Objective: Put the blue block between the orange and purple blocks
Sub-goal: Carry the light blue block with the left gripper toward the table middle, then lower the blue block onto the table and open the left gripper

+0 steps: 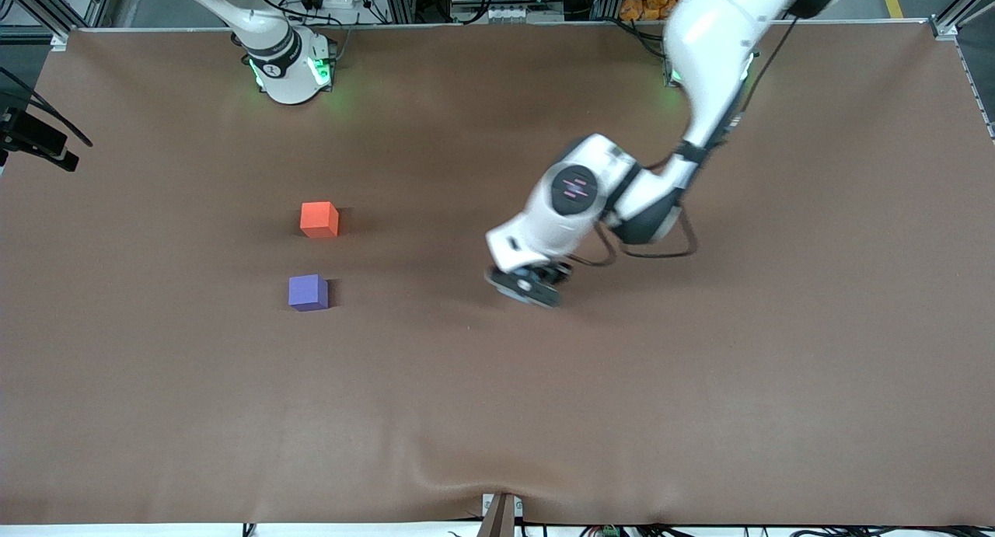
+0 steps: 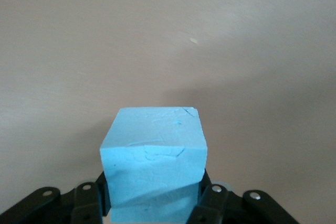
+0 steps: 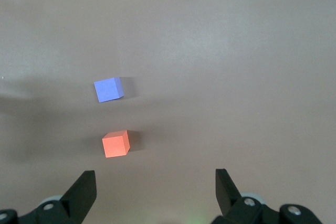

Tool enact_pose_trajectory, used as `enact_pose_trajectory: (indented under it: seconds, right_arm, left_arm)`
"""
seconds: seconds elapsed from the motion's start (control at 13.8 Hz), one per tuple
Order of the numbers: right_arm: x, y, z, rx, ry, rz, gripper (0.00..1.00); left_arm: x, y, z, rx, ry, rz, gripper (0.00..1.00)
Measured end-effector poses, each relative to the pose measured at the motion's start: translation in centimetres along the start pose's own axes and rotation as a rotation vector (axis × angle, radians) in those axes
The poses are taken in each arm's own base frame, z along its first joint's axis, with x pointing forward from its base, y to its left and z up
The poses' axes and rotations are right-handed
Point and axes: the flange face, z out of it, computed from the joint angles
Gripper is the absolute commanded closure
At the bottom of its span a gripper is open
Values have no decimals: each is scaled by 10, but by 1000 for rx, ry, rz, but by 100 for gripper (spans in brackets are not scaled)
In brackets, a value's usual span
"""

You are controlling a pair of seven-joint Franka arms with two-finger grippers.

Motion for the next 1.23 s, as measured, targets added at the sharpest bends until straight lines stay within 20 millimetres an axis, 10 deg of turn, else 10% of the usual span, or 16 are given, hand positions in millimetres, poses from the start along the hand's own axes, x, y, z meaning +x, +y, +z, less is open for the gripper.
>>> enact_pose_trajectory:
  seconds: [0.43,0.51,0.58,0.72,1.01,1.23]
  right_arm:
    - [0,0,0,0,0,1,0]
    - [0,0,0,0,0,1,0]
    - [0,0,0,0,0,1,0]
    - [0,0,0,0,0,1,0]
    - [0,0,0,0,0,1,0]
    - [0,1,0,-1,0,1,0]
  left_arm:
    - [-25,76,67,65,-34,0,100]
    - [-27,81,80,76,-39,9,37]
    - [-30,85,91,88,-41,17,0]
    - [-31,90,98,102,-36,4,0]
    - [-10,80,60,150,34,10,0]
    - [7,49,-33,238,43,-33,0]
